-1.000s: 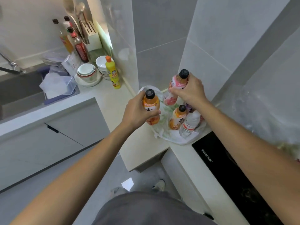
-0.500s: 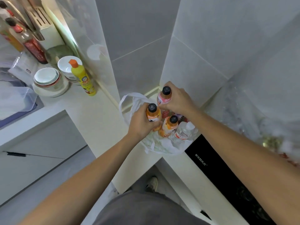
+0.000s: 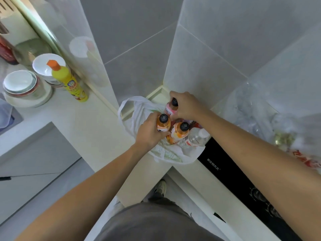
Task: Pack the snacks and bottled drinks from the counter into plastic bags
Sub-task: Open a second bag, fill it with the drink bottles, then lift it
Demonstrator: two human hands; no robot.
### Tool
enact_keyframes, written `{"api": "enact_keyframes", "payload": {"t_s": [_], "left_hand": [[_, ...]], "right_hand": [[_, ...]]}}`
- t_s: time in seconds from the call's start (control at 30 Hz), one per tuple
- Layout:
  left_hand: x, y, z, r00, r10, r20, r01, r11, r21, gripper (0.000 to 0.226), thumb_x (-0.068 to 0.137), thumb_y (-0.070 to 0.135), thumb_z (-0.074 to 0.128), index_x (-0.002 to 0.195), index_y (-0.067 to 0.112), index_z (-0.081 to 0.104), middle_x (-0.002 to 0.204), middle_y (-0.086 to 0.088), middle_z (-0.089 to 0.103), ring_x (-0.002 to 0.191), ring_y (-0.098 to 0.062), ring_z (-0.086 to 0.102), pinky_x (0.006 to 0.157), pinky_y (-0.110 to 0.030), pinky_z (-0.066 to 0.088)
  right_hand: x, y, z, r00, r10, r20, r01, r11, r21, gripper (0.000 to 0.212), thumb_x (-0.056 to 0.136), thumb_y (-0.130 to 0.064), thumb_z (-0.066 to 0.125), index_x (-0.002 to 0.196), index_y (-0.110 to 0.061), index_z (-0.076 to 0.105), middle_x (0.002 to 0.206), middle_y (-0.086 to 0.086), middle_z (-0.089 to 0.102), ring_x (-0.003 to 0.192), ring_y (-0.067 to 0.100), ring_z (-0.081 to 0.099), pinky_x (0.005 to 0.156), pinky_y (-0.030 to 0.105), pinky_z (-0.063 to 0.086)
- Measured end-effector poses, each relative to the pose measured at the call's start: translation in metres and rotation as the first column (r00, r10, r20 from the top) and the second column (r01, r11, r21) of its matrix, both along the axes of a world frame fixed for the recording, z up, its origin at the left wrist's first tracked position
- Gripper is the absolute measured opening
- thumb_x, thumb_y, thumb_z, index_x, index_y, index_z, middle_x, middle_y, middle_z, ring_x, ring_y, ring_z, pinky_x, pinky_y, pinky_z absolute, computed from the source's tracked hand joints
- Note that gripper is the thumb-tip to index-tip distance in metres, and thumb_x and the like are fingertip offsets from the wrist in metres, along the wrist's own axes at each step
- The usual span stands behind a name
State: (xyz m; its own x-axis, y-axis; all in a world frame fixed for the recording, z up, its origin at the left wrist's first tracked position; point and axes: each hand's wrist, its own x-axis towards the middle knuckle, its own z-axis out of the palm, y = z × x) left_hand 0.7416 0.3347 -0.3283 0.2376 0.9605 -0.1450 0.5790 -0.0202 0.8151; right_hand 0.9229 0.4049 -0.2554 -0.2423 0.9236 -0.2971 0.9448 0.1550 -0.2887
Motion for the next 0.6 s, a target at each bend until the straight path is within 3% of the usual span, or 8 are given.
{"api": "enact_keyframes", "payload": {"t_s": [0.2,0.43,0.6], "left_hand": [[-0.004,0.002,-0.004,0.995,-0.089,-0.051,0.091,0.995,0.037,0.061,0.074,0.039,0.087,0.121,0.022,0.053,0.118,0.004,0.06,0.102,-0.017,0.059,0.083,-0.042,0.052],[-0.003,-0.001,-0.009,0.991,-0.121,-0.059,0.121,0.993,0.004,0.062,0.075,0.038,0.086,0.124,0.026,0.05,0.12,0.006,0.059,0.106,-0.017,0.058,0.086,-0.042,0.051],[-0.003,-0.004,-0.011,0.992,-0.104,-0.071,0.103,0.994,-0.024,0.07,0.075,0.043,0.087,0.13,0.027,0.047,0.124,0.004,0.058,0.109,-0.019,0.058,0.088,-0.043,0.052]], "right_hand": [[0.002,-0.003,-0.001,0.992,0.068,0.104,-0.068,0.998,-0.007,0.062,0.065,-0.038,0.095,0.102,-0.025,0.046,0.096,0.006,0.065,0.078,0.028,0.06,0.069,0.039,0.057],[0.004,-0.011,-0.003,0.992,0.099,0.073,-0.099,0.995,0.007,0.058,0.071,-0.031,0.093,0.113,-0.021,0.054,0.106,0.0,0.067,0.083,0.023,0.055,0.067,0.032,0.04],[0.006,-0.014,-0.003,0.999,0.046,-0.028,-0.046,0.999,-0.002,0.06,0.075,-0.024,0.089,0.128,-0.025,0.061,0.124,0.0,0.068,0.106,0.025,0.064,0.083,0.038,0.054]]}}
